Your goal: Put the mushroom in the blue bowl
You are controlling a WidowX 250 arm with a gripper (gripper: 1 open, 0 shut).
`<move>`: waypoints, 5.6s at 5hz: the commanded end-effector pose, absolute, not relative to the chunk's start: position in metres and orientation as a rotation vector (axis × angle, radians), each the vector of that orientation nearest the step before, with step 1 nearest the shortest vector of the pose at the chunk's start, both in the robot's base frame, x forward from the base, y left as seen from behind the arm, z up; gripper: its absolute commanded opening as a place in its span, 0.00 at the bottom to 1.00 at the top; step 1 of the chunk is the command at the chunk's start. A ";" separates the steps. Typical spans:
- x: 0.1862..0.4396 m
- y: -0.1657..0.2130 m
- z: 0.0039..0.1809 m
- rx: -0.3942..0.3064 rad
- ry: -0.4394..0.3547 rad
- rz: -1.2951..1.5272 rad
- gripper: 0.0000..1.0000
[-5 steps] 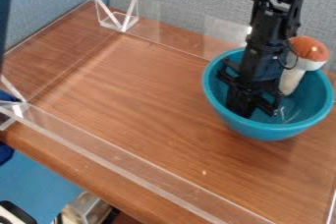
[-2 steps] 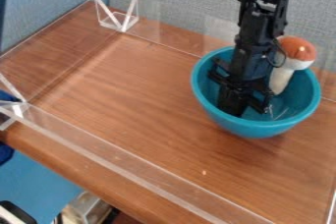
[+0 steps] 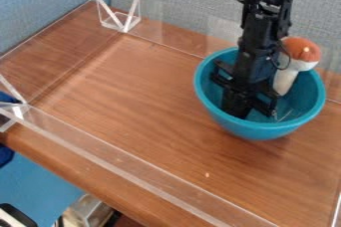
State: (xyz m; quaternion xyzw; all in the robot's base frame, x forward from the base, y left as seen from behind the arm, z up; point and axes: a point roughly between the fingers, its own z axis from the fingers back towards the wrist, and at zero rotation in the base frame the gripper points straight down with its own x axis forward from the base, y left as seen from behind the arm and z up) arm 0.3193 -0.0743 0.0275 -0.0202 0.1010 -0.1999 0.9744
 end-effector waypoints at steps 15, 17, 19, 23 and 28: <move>0.311 -0.084 0.076 -0.076 0.133 -0.191 1.00; 0.325 -0.079 0.086 -0.073 0.109 -0.170 1.00; 0.323 -0.073 0.119 -0.064 0.042 -0.164 1.00; 0.306 -0.066 0.188 -0.058 -0.068 -0.059 0.00; 0.283 -0.120 0.174 -0.054 -0.034 -0.232 1.00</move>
